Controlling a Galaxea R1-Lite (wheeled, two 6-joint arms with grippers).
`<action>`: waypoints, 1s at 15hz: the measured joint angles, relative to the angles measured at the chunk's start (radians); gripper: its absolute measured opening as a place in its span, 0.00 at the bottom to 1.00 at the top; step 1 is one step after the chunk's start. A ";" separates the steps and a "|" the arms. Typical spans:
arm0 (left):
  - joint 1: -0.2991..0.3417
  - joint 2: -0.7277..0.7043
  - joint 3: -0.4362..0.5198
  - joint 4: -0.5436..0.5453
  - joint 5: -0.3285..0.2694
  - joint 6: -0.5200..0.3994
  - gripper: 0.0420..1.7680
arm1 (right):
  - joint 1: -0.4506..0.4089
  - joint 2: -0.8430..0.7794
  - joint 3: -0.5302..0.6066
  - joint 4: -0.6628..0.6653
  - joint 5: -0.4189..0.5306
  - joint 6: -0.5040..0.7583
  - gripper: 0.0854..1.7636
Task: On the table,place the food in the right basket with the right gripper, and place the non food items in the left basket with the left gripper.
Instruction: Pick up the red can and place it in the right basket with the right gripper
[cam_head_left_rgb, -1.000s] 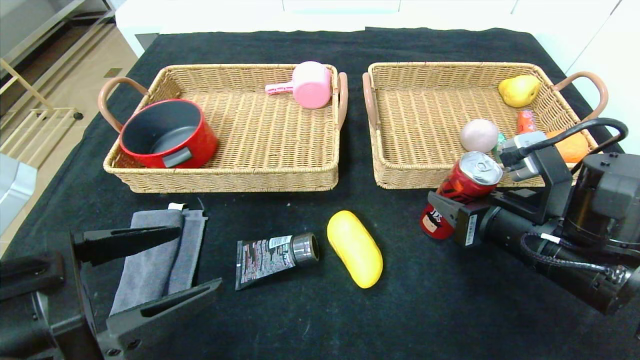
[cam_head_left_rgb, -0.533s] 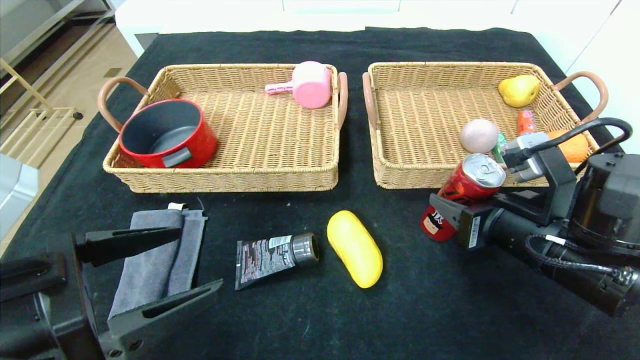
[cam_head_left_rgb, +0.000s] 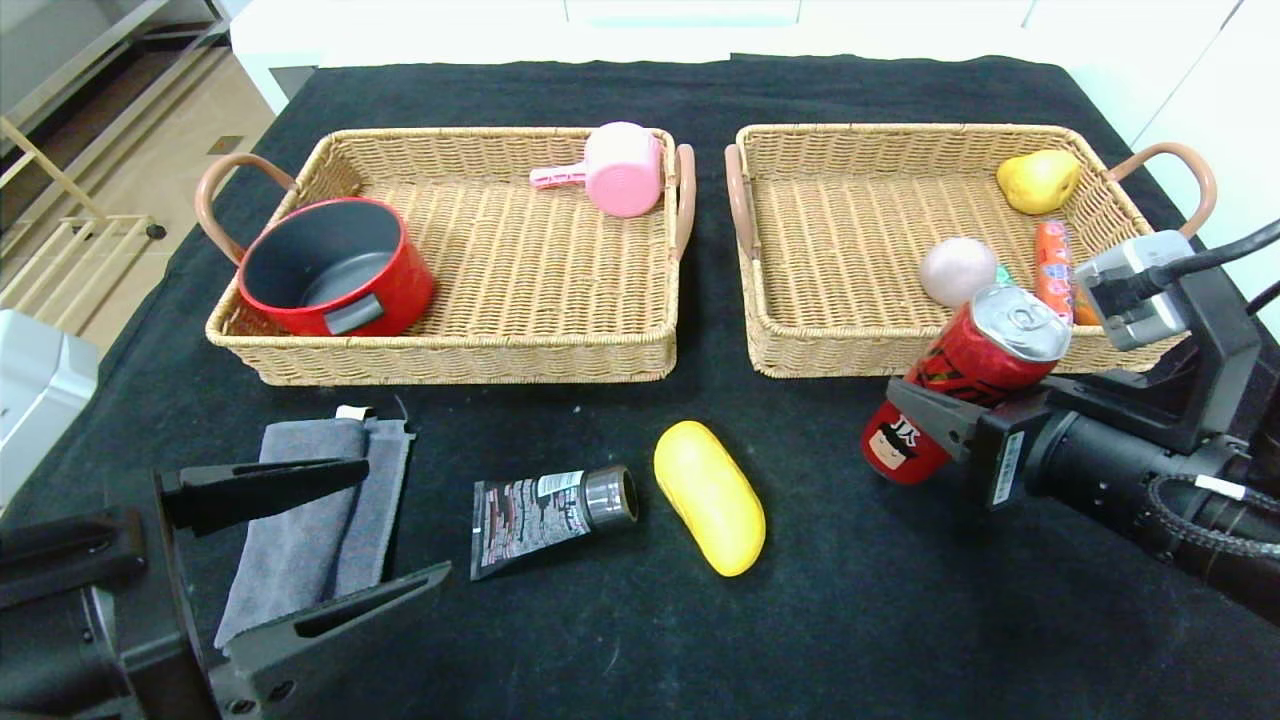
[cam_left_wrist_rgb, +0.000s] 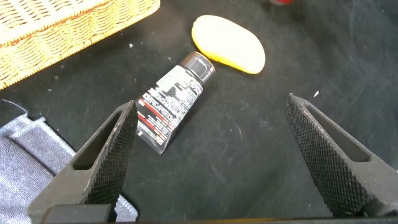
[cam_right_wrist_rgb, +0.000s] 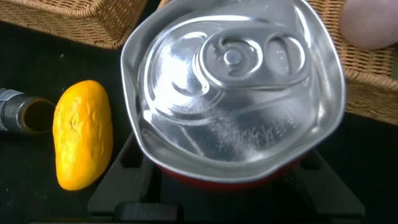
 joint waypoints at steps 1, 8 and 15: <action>0.000 0.000 0.000 0.000 0.000 0.000 0.97 | 0.002 -0.014 -0.006 0.009 -0.010 -0.004 0.55; 0.002 0.001 0.000 0.000 0.000 -0.001 0.97 | -0.005 -0.036 -0.198 0.112 -0.041 -0.026 0.55; 0.011 0.004 0.000 0.000 -0.001 0.002 0.97 | -0.081 0.083 -0.506 0.294 -0.001 -0.034 0.55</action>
